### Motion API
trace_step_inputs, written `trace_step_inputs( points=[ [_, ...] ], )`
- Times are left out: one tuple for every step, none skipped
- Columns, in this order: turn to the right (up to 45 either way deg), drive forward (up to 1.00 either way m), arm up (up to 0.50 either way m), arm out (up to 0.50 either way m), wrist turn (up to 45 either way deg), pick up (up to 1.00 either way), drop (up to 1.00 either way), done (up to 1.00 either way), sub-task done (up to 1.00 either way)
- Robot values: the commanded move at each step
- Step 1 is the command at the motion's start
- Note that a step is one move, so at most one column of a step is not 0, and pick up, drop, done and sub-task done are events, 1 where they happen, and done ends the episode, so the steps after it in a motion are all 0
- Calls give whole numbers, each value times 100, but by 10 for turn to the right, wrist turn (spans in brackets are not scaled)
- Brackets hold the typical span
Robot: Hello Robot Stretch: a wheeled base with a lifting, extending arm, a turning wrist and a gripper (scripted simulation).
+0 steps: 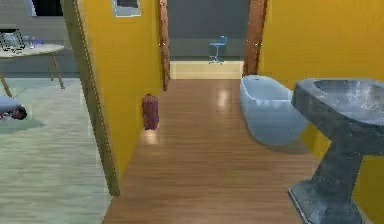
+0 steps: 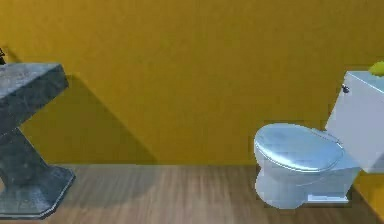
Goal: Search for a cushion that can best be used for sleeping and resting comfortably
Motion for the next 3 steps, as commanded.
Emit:
trace_step_inputs(
  points=[
    [0, 75, 0, 0, 0, 0, 0, 0, 0],
    [-450, 0, 0, 0, 0, 0, 0, 0, 0],
    [-300, 0, 0, 0, 0, 0, 0, 0, 0]
  ],
)
